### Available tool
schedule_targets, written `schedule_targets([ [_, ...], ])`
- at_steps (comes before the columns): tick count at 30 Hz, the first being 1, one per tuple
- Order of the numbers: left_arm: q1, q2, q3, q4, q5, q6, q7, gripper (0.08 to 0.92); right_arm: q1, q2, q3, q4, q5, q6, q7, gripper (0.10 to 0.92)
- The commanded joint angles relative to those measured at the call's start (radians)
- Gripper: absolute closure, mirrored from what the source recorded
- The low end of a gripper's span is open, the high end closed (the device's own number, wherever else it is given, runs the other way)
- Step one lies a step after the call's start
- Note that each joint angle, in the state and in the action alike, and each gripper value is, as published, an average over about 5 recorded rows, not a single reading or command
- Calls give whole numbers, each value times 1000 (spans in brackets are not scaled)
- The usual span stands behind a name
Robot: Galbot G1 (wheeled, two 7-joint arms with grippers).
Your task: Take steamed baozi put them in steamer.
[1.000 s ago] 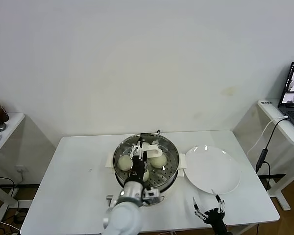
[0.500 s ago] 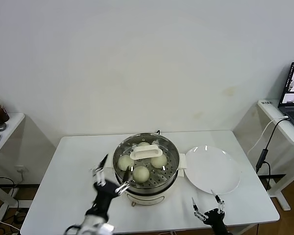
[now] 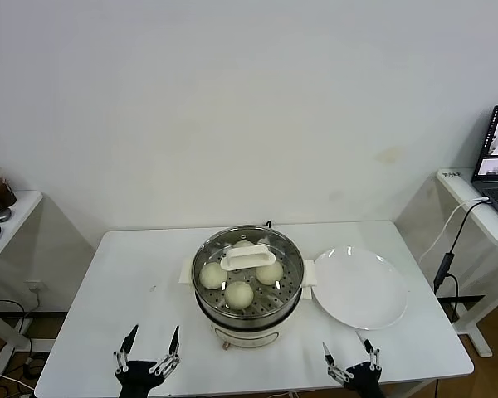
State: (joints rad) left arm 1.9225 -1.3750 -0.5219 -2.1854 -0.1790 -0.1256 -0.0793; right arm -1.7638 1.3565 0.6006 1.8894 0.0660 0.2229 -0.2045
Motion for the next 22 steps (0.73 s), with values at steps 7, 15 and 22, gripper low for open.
schedule_targets([
  [7,110,-30,-49,129,-115,-163,6,177,-64,-67,-62,59,45,-38,38,203],
  [15,122,-21,-52,131,-80,-136,33,177,-61,-73,-79,64,39,-51,44,203],
  [22,118,-21,-47,129,-49,-119,46,177,-66,-60,-89,68,16,-46,44,203],
])
